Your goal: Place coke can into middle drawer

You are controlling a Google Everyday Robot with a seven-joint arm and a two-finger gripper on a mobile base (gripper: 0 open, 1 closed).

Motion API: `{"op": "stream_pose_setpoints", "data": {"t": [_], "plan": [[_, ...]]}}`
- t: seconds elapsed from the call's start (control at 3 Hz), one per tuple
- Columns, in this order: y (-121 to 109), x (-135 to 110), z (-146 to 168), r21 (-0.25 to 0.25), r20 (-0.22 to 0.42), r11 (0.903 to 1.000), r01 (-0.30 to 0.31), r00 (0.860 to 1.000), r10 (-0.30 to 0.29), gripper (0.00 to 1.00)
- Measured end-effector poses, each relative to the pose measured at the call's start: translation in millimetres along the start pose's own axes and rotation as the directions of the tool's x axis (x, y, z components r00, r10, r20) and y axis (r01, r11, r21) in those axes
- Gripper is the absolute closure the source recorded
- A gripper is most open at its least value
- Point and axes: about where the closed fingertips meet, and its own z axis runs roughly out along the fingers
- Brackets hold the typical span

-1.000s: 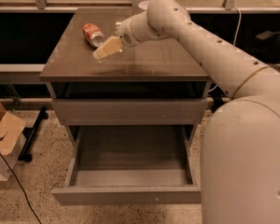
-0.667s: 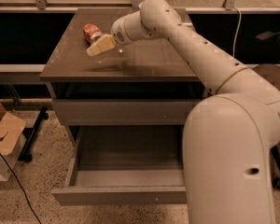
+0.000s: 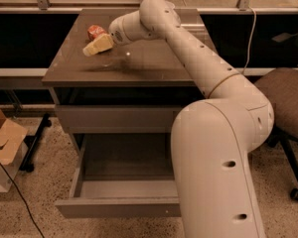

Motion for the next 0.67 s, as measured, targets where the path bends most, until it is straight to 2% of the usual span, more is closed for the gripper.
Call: {"op": "stream_pose_setpoints", "data": {"t": [0.67], "plan": [[-12, -7, 29, -0.032, 0.058, 0.9980, -0.054, 0.997, 0.056, 0.00]]}}
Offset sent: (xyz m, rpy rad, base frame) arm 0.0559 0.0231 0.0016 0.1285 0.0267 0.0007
